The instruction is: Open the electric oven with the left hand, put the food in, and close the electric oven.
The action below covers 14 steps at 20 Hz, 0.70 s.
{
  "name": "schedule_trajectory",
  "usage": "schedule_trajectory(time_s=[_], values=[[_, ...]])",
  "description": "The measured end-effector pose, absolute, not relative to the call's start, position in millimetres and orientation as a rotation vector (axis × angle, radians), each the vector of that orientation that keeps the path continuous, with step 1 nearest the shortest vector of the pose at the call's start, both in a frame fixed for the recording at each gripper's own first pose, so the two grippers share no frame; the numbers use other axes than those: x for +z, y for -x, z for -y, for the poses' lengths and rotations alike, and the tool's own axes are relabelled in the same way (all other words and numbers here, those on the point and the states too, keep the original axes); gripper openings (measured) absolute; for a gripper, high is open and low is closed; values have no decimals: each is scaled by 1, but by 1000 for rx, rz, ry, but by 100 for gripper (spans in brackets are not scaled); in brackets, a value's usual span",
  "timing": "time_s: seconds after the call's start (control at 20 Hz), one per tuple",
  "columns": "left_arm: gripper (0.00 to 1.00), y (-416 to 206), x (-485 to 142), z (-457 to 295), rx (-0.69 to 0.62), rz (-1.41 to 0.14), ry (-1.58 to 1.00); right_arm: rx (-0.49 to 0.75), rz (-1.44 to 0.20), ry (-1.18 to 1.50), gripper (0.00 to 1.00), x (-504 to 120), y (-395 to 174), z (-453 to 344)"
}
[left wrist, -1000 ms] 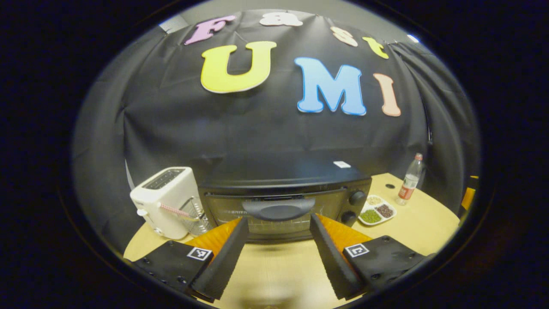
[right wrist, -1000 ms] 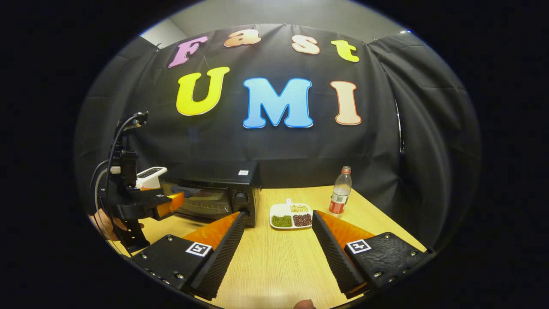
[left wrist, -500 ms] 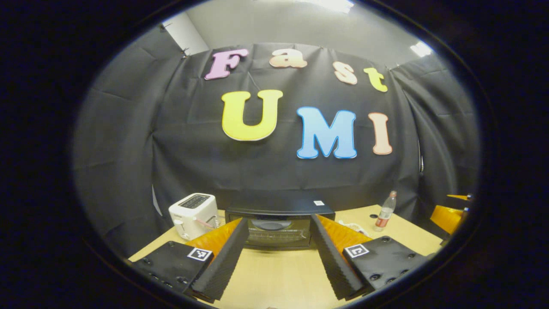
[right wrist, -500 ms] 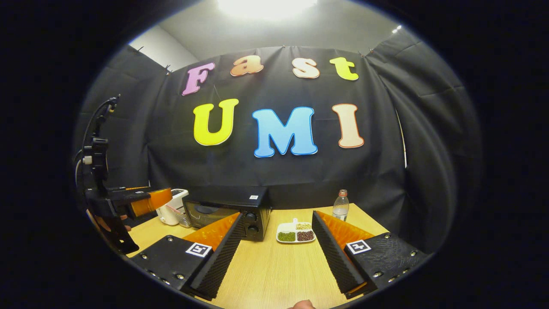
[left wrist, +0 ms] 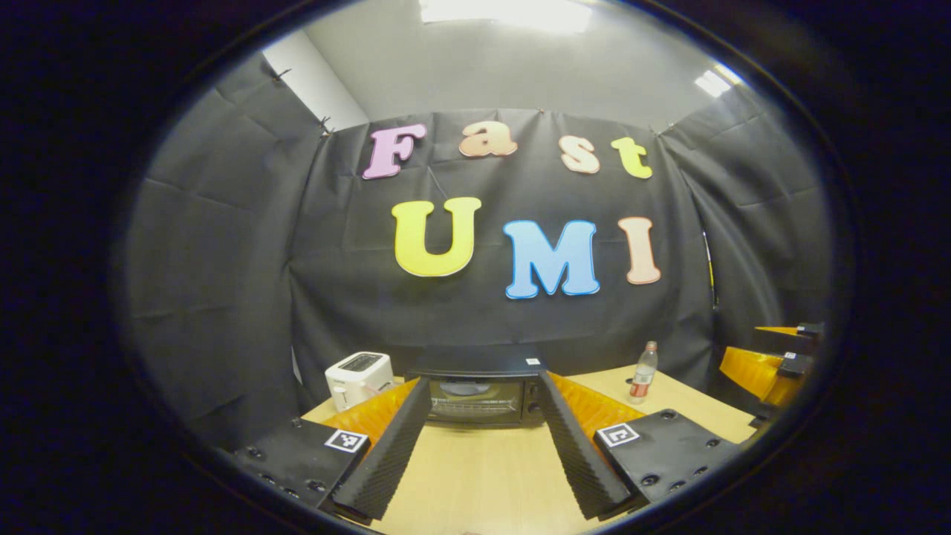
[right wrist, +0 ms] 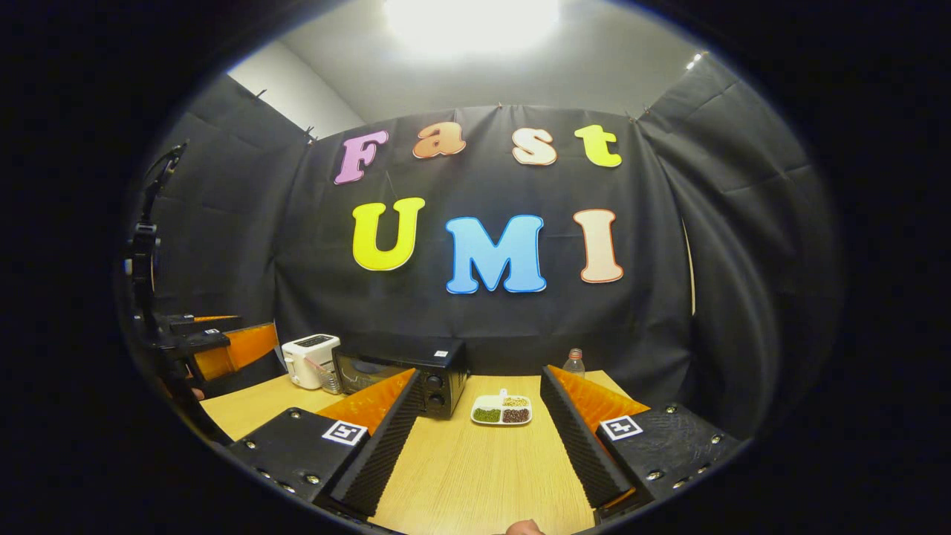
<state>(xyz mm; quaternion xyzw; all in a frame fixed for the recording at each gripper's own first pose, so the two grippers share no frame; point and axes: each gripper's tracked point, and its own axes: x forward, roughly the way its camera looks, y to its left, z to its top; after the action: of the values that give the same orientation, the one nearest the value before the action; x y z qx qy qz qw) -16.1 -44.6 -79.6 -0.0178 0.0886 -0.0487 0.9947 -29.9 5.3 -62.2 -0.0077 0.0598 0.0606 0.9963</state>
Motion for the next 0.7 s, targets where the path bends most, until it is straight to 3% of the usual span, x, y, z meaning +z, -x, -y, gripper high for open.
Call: schedule_trajectory(time_s=[0.45, 0.7], values=[[96, 32, -61, 36, -156, -141, 21, 96, -72, -31, 98, -47, 48, -22], [100, 44, -57, 27, -168, -127, 38, 90, -59, -2, 98, -44, 56, -33]])
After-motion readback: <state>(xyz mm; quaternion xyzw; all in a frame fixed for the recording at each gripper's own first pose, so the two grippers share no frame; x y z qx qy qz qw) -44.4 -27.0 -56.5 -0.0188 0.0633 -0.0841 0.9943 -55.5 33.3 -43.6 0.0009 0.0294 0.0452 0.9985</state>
